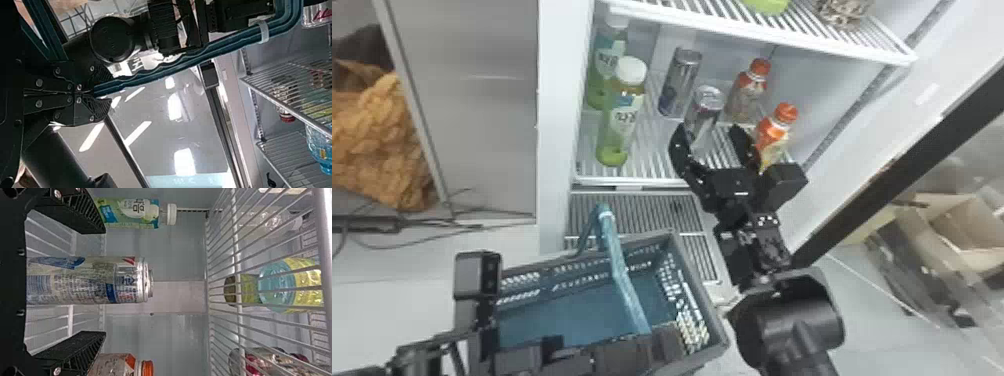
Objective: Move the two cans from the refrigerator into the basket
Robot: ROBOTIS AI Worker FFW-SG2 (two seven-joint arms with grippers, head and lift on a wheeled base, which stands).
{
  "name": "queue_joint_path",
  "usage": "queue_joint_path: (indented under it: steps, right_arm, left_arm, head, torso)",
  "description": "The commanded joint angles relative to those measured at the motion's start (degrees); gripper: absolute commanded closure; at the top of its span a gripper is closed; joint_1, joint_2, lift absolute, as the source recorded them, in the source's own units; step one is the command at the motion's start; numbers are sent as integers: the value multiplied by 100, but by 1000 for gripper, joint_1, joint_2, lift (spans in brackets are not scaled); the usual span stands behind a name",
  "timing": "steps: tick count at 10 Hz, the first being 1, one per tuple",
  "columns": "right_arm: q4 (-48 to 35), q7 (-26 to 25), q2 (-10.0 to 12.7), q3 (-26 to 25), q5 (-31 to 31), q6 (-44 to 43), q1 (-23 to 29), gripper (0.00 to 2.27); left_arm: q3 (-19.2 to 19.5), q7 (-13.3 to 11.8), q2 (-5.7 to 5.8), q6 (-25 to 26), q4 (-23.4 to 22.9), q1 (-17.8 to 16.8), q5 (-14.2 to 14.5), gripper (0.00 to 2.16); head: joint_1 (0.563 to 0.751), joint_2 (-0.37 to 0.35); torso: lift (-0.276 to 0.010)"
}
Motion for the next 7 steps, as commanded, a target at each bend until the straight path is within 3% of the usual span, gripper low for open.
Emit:
queue_joint_path:
  steps: [1, 4, 6, 7]
  right_arm:
    - [150, 0, -14, 51, 4, -42, -151, 85]
    - [290, 0, -31, 96, -30, -42, -291, 174]
    - [305, 0, -40, 119, -88, -42, -305, 751]
    - [319, 0, -49, 142, -145, -42, -305, 815]
  left_arm:
    - [-3, 5, 9, 0, 0, -5, 11, 1161]
    - [-15, 5, 18, 0, 0, -19, 11, 1161]
    - [-15, -3, 27, -14, 14, -19, 11, 1161]
    - [-15, -3, 27, -14, 0, -19, 23, 1161]
  head:
    - [695, -350]
    - [695, -350]
    - [695, -350]
    - [695, -350]
  torso:
    - [-276]
    - [-276]
    - [-276]
    - [-276]
